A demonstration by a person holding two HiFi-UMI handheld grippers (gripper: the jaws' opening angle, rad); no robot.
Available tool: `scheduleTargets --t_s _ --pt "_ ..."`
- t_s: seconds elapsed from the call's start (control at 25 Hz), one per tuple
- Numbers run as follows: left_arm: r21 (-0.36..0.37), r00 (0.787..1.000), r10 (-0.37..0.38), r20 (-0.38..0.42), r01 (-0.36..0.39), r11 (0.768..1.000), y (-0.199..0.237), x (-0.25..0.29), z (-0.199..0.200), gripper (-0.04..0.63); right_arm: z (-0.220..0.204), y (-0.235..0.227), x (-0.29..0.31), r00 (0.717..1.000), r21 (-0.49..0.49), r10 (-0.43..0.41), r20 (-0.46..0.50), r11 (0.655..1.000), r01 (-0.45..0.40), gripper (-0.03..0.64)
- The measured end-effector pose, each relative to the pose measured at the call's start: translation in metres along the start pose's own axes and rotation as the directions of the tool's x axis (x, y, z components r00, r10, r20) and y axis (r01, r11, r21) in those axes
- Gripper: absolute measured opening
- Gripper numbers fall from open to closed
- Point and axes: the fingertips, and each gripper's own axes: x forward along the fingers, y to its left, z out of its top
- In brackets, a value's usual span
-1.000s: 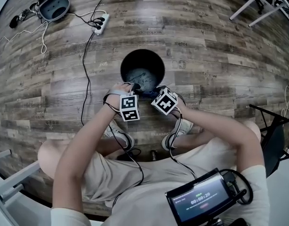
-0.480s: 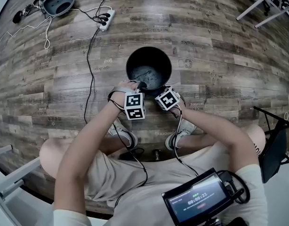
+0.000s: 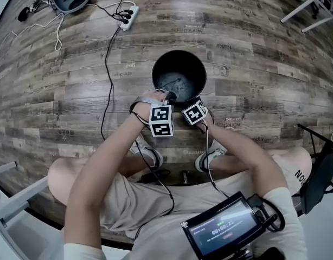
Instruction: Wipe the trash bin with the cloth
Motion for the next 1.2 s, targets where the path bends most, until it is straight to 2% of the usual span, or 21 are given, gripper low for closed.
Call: scheduleTargets --t_s 0.24,0.52,0.68,0.76,0.84,0.92,1.04,1.2 --pt "-0.001 1.000 0.015 0.009 -0.015 1.000 0.000 0.000 -0.001 0.100 -0.011 -0.007 0.023 0.999 -0.041 -0.042 -0.008 0.998 0.041 0.080" --pt "0.005 0.999 0.037 0.003 -0.037 0.999 0.000 0.001 -0.001 0.101 -0.018 -0.007 0.035 0.998 0.015 -0.035 -0.058 0.999 0.036 0.080" --pt "0.005 0.999 0.045 0.000 -0.045 0.999 0.001 0.002 0.000 0.104 -0.029 0.022 0.013 0.996 0.089 0.053 -0.067 0.995 -0.047 0.080" --pt "-0.011 0.999 0.037 0.007 -0.037 0.999 0.000 0.003 0.001 0.104 -0.036 0.040 -0.007 0.990 0.050 0.102 -0.097 0.994 -0.098 0.080" --pt "-0.048 1.000 0.009 0.014 -0.008 0.999 -0.002 0.001 0.000 0.111 -0.026 0.050 -0.027 0.987 -0.005 0.135 -0.087 0.991 -0.136 0.080" --pt "-0.057 1.000 -0.018 0.008 0.019 0.998 -0.005 0.000 0.000 0.143 -0.015 0.053 -0.046 0.981 0.023 0.173 -0.088 0.985 -0.172 0.080" --pt "0.008 0.999 -0.023 -0.027 0.024 1.000 -0.009 0.000 -0.004 0.175 0.000 0.054 -0.080 0.969 0.127 0.236 -0.076 0.966 -0.225 0.080" --pt "0.081 0.997 0.005 -0.081 0.002 0.997 -0.003 -0.003 -0.020 0.187 0.003 0.066 -0.123 0.958 0.112 0.276 -0.074 0.957 -0.267 0.080"
